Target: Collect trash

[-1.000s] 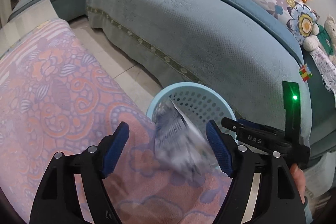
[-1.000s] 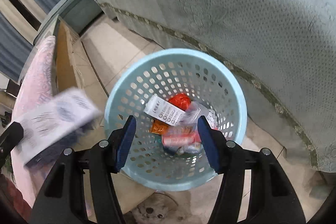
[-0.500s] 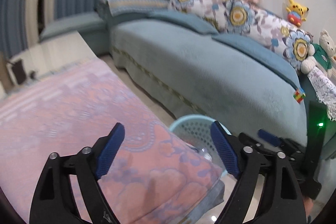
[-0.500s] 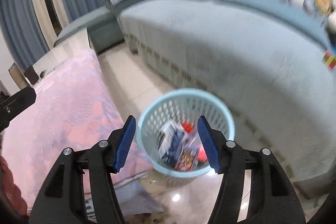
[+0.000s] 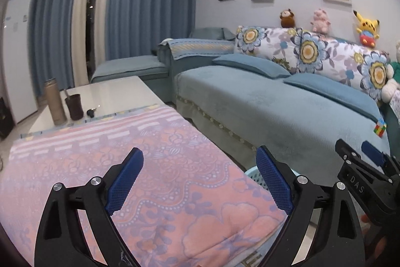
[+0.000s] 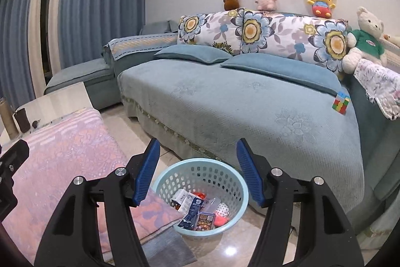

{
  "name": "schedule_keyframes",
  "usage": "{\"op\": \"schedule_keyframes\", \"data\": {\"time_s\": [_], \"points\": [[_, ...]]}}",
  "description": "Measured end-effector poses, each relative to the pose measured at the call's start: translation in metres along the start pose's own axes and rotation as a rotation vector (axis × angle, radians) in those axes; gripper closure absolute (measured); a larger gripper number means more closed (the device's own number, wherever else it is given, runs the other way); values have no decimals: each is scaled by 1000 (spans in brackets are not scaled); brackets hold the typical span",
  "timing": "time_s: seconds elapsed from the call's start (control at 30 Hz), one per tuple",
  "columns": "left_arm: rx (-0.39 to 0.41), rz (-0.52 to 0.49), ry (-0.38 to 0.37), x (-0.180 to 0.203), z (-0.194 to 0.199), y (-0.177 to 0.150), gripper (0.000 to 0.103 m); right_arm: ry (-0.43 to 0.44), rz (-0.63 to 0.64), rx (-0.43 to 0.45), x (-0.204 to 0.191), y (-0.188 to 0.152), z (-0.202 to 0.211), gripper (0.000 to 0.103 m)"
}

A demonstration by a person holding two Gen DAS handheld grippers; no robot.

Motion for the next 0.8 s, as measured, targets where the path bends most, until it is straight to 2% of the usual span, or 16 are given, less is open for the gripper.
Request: {"op": "schedule_keyframes", "data": {"time_s": [0.13, 0.47, 0.63, 0.8], "points": [[12, 2, -13, -1, -3, -7, 8, -26, 0, 21, -3, -8, 9, 43], [0, -32, -25, 7, -12, -18, 8, -44, 27, 31, -12, -8, 12, 43], [-15, 24, -26, -5, -15, -16, 8, -54, 32, 31, -15, -8, 14, 39], [4, 55, -19, -16, -12, -9, 8, -50, 53, 37, -22, -6, 15, 39]]}}
Point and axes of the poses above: each gripper's, at about its wrist camera, not at the fingertips, and z roughly against the way its jaws point, x to its right, y to its top, the point moved 10 cm from there along -z, roughly the way its jaws point, and after that the axes turned 8 degrees about z, right-handed, at the moved point
